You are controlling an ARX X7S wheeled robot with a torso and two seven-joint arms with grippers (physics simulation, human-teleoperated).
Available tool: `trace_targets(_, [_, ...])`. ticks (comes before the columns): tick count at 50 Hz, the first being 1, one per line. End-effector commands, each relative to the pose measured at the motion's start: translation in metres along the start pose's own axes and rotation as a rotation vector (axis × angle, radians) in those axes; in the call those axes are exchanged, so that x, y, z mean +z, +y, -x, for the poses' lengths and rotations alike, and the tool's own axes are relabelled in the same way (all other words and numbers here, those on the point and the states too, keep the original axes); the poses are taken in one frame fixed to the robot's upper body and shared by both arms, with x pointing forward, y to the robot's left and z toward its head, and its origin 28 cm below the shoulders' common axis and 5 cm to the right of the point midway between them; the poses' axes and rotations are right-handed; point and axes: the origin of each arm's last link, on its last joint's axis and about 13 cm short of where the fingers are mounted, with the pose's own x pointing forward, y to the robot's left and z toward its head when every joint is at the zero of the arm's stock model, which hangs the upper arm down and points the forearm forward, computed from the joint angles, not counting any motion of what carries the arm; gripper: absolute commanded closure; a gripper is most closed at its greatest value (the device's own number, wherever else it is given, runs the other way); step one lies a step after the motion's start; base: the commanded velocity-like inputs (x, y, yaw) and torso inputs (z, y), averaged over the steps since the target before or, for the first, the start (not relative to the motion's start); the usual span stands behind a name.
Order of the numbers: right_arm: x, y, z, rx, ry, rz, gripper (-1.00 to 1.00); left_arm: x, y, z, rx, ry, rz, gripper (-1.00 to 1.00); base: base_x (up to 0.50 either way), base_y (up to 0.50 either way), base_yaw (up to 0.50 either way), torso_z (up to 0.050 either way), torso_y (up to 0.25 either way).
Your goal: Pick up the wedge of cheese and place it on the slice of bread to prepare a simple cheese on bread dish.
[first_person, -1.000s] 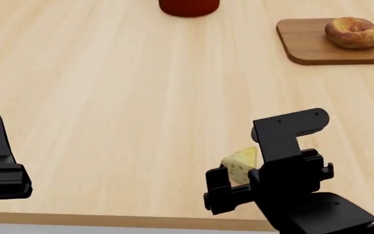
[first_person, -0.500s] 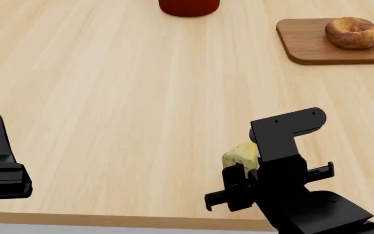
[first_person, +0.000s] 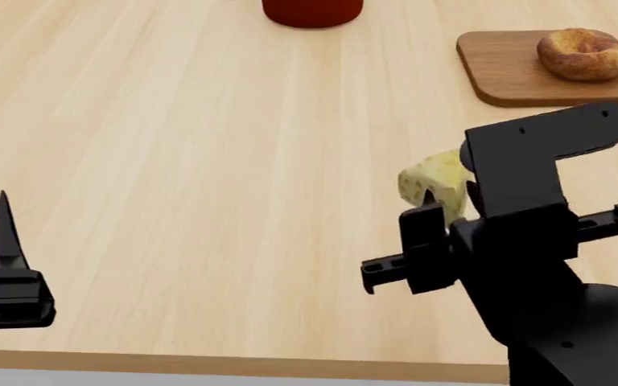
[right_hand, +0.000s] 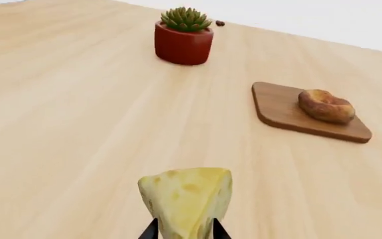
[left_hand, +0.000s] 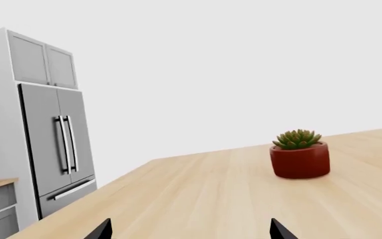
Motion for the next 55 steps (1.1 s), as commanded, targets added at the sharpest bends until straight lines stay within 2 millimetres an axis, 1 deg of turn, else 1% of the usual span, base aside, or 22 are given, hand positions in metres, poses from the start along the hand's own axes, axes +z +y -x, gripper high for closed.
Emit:
trace_targets(1, [0.026, -0.013, 0.032, -0.076, -0.139, -0.008, 1.0, -0.001, -0.001, -0.001, -0.018, -0.001, -0.011, -1.0, 0.0, 0.0, 0.0, 0.0, 0.0])
trace_targets(4, [0.026, -0.016, 0.036, -0.09, -0.155, -0.019, 1.0, -0.001, -0.001, -0.001, -0.015, -0.004, -0.011, -1.0, 0.0, 0.0, 0.0, 0.0, 0.0])
trace_targets(8, [0.025, -0.018, 0.037, -0.098, -0.16, -0.031, 1.0, 0.0, 0.0, -0.001, -0.023, -0.016, -0.007, -1.0, 0.0, 0.0, 0.0, 0.0, 0.0])
trace_targets(10, [0.026, -0.018, 0.039, -0.101, -0.169, -0.033, 1.0, 0.003, 0.0, -0.003, -0.062, 0.021, 0.026, -1.0, 0.0, 0.0, 0.0, 0.0, 0.0])
trace_targets(11, [0.027, -0.019, 0.041, -0.107, -0.174, -0.034, 1.0, 0.009, 0.001, -0.005, -0.078, 0.031, 0.073, -1.0, 0.0, 0.0, 0.0, 0.0, 0.0])
trace_targets(12, [0.03, -0.02, 0.043, -0.114, -0.181, -0.032, 1.0, 0.024, 0.003, -0.01, -0.099, 0.014, 0.09, -1.0, 0.0, 0.0, 0.0, 0.0, 0.0])
trace_targets(13, [0.031, -0.02, 0.043, -0.117, -0.182, -0.032, 1.0, 0.029, 0.004, -0.012, -0.101, 0.004, 0.08, -1.0, 0.0, 0.0, 0.0, 0.0, 0.0])
trace_targets(16, [0.043, -0.022, 0.051, -0.127, -0.207, -0.017, 1.0, 0.073, 0.009, -0.035, -0.154, -0.041, 0.093, -1.0, 0.0, 0.0, 0.0, 0.0, 0.0])
trace_targets(17, [0.045, -0.022, 0.053, -0.133, -0.211, -0.012, 1.0, 0.081, 0.01, -0.039, -0.151, -0.059, 0.082, -1.0, 0.0, 0.0, 0.0, 0.0, 0.0])
trace_targets(18, [0.048, -0.022, 0.055, -0.136, -0.216, -0.012, 1.0, 0.097, 0.012, -0.045, -0.167, -0.092, 0.097, -1.0, 0.0, 0.0, 0.0, 0.0, 0.0])
trace_targets(20, [0.052, -0.024, 0.06, -0.146, -0.224, -0.005, 1.0, 0.121, 0.014, -0.053, -0.184, -0.147, 0.063, -1.0, 0.0, 0.0, 0.0, 0.0, 0.0])
trace_targets(23, [0.059, -0.025, 0.06, -0.152, -0.23, 0.0, 1.0, 0.139, 0.014, -0.059, -0.194, -0.166, 0.076, -1.0, 0.0, 0.0, 0.0, 0.0, 0.0])
trace_targets(25, [0.067, -0.026, 0.061, -0.155, -0.234, 0.012, 1.0, 0.155, 0.012, -0.064, -0.224, -0.188, 0.063, -1.0, 0.0, 0.0, 0.0, 0.0, 0.0])
trace_targets(28, [0.073, -0.027, 0.062, -0.157, -0.247, 0.022, 1.0, 0.168, 0.01, -0.072, -0.241, -0.198, 0.066, -1.0, 0.0, 0.0, 0.0, 0.0, 0.0])
trace_targets(30, [0.079, -0.028, 0.063, -0.159, -0.26, 0.029, 1.0, 0.185, 0.01, -0.081, -0.252, -0.214, 0.096, -1.0, 0.0, 0.0, 0.0, 0.0, 0.0])
trace_targets(31, [0.08, -0.028, 0.064, -0.159, -0.263, 0.028, 1.0, 0.19, 0.009, -0.084, -0.255, -0.222, 0.103, -1.0, 0.0, 0.0, 0.0, 0.0, 0.0])
trace_targets(33, [0.085, -0.029, 0.064, -0.171, -0.274, 0.027, 1.0, 0.211, 0.007, -0.093, -0.264, -0.283, 0.123, -1.0, 0.0, 0.0, 0.0, 0.0, 0.0])
trace_targets(36, [0.087, -0.031, 0.063, -0.181, -0.277, 0.021, 1.0, 0.224, 0.005, -0.103, -0.262, -0.297, 0.139, -1.0, 0.0, 0.0, 0.0, 0.0, 0.0])
trace_targets(39, [0.086, -0.031, 0.059, -0.203, -0.265, 0.03, 1.0, 0.23, 0.001, -0.108, -0.277, -0.316, 0.128, -1.0, 0.0, 0.0, 0.0, 0.0, 0.0])
trace_targets(52, [0.086, -0.031, 0.059, -0.203, -0.265, 0.03, 1.0, 0.23, 0.001, -0.108, -0.277, -0.316, 0.128, -1.0, 0.0, 0.0, 0.0, 0.0, 0.0])
trace_targets(53, [0.087, -0.03, 0.059, -0.199, -0.269, 0.059, 1.0, 0.228, 0.0, -0.106, -0.285, -0.31, 0.123, -1.0, 0.0, 0.0, 0.0, 0.0, 0.0])
trace_targets(55, [0.089, -0.031, 0.057, -0.215, -0.253, 0.047, 1.0, 0.214, -0.002, -0.099, -0.312, -0.278, 0.121, -1.0, 0.0, 0.0, 0.0, 0.0, 0.0])
